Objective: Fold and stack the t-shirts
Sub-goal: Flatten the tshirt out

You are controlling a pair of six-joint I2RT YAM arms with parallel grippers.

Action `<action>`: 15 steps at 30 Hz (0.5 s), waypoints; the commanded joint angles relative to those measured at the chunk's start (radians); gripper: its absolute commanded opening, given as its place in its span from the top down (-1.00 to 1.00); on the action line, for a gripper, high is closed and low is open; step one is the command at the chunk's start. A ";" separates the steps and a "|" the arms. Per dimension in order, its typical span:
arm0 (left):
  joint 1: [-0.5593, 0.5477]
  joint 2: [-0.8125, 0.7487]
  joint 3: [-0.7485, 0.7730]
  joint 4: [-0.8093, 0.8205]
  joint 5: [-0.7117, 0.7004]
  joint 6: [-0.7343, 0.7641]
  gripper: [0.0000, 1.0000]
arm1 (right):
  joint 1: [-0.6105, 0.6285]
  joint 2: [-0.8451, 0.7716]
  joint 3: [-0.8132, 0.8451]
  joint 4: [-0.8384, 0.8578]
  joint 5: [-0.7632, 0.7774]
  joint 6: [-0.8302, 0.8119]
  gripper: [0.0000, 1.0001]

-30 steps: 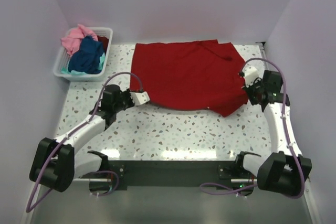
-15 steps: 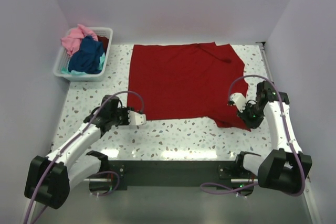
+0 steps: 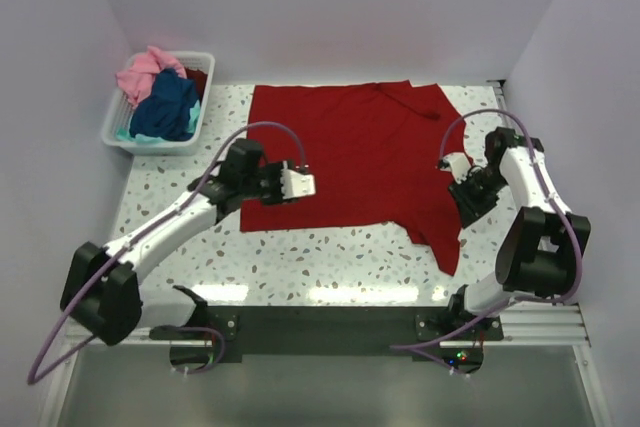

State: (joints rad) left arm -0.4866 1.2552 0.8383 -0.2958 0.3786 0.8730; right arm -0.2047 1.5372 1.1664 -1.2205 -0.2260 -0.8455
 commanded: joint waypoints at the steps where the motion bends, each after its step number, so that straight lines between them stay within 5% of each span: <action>1: -0.167 0.148 0.111 0.142 0.100 -0.071 0.02 | 0.020 0.015 0.088 0.006 -0.042 0.106 0.44; 6: -0.392 0.426 0.243 0.329 0.121 -0.042 0.13 | 0.024 0.193 0.150 0.045 -0.042 0.242 0.58; 15: -0.576 0.739 0.375 0.604 0.144 0.023 0.22 | 0.024 0.330 0.233 0.026 -0.050 0.325 0.63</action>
State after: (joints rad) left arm -1.0279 1.9545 1.1496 0.1329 0.4797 0.8577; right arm -0.1825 1.8736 1.3499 -1.1820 -0.2569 -0.5804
